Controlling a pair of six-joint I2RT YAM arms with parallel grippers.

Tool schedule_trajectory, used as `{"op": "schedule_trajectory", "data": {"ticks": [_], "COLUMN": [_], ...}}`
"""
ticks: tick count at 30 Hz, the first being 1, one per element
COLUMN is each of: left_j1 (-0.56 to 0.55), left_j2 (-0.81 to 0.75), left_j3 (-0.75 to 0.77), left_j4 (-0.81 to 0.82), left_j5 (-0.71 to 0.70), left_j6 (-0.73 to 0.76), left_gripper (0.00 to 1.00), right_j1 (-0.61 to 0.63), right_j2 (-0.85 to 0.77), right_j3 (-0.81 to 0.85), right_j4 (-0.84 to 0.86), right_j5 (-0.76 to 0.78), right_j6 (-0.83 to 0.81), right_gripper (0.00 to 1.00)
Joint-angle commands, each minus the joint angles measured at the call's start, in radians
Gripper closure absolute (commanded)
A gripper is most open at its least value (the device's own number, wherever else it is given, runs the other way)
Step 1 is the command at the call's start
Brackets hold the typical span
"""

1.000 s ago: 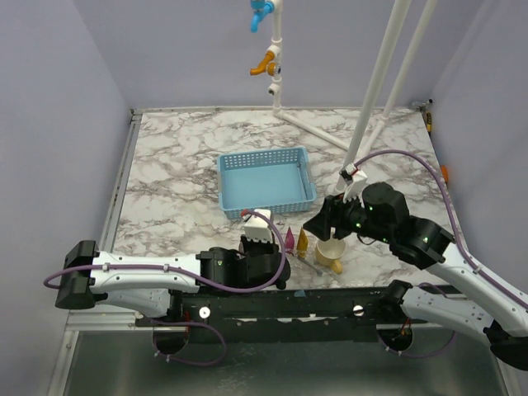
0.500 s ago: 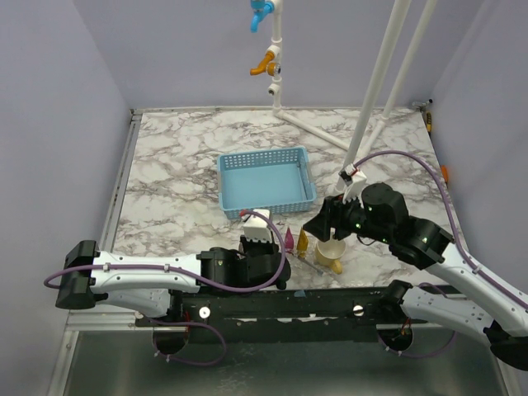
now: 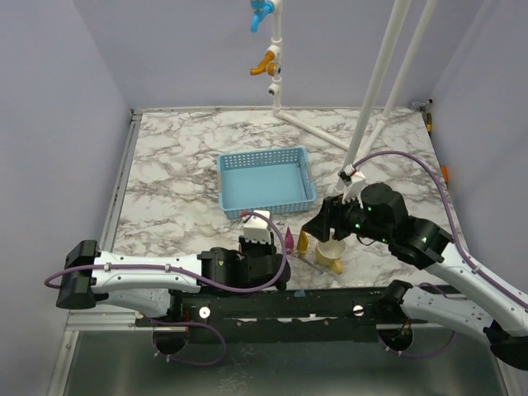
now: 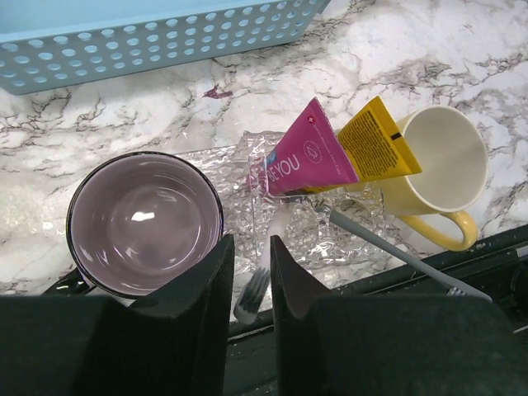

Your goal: Prepare toiletry sets of a toothbrush and toothpaste on the tray

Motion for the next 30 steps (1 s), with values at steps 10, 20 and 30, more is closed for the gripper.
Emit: {"op": "schedule_trajectory", "data": {"ticks": [10, 20, 30], "left_j1": [-0.005, -0.006, 0.027], "left_j2": [-0.031, -0.077, -0.140], "left_j3": [0.043, 0.099, 0.163], "left_j4": [-0.038, -0.029, 0.008], "left_j5": [-0.021, -0.006, 0.022], "left_j6": [0.023, 0.139, 0.321], "left_gripper": [0.65, 0.47, 0.28], "right_j1": [0.004, 0.004, 0.004], "right_j2": [0.003, 0.007, 0.074], "right_j3": [-0.007, 0.009, 0.091], "right_j4": [0.018, 0.006, -0.054], "right_j5": [-0.006, 0.039, 0.170], "right_j6": [0.008, 0.007, -0.025], "right_gripper": [0.36, 0.35, 0.32]}}
